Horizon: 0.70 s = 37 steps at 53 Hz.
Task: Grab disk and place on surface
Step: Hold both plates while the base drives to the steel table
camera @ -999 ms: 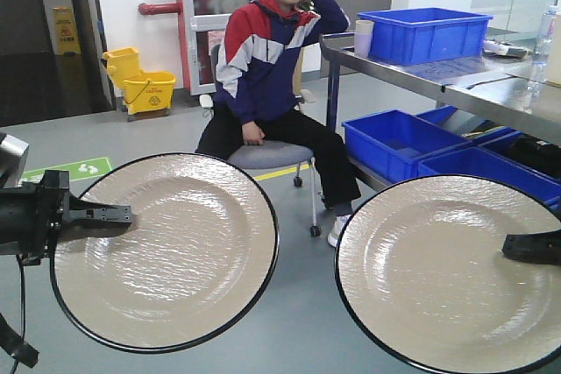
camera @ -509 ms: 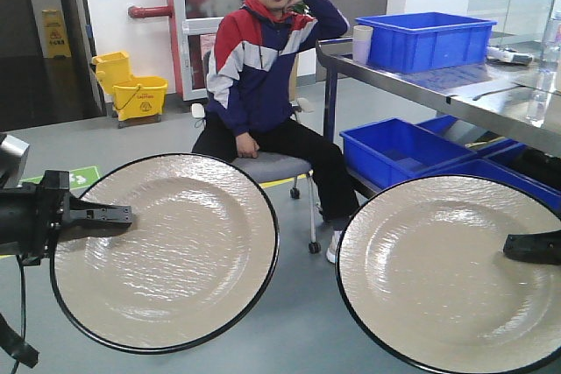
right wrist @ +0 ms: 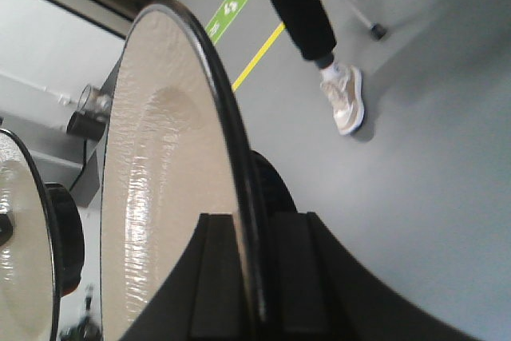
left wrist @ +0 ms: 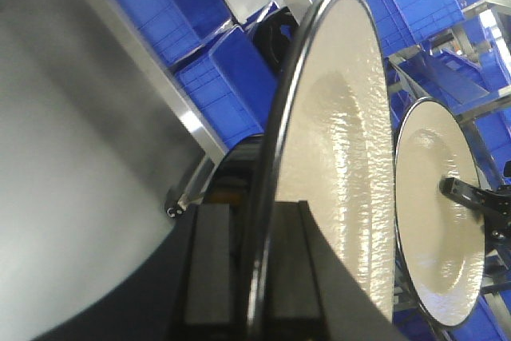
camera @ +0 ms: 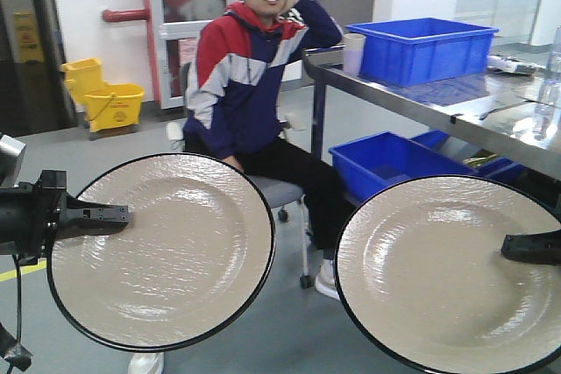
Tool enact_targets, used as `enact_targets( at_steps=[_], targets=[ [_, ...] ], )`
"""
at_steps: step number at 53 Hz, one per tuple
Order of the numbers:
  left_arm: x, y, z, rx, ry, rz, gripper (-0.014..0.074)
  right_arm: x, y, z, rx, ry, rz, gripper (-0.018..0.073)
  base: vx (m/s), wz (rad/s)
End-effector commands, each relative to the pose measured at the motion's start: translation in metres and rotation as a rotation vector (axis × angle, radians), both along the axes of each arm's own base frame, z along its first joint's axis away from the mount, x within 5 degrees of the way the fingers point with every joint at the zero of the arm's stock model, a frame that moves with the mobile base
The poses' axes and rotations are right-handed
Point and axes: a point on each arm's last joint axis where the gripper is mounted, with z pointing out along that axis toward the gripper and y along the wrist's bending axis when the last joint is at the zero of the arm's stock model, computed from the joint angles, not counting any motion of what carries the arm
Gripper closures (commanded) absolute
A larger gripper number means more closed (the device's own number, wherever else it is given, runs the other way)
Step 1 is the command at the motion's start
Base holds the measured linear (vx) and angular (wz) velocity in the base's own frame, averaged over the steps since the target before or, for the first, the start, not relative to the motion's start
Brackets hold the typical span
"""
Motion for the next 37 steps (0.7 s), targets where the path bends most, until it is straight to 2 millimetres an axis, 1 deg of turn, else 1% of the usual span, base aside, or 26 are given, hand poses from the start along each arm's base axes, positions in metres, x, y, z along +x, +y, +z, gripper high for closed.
enact_targets(
  at_steps=[1,37],
  targets=[
    [-0.0095,-0.0055,0.0378,-0.138,-0.09,0.0,0.0602,-0.0033,0.0038,0.028,0.093,-0.106,-0.024,0.0568,0.42,-0.32],
    [-0.0095,-0.0054,0.0378,-0.137,-0.09,0.001,0.0602,-0.0033,0.0038,0.028,0.093,-0.106,-0.024,0.0568,0.44,-0.37]
  ],
)
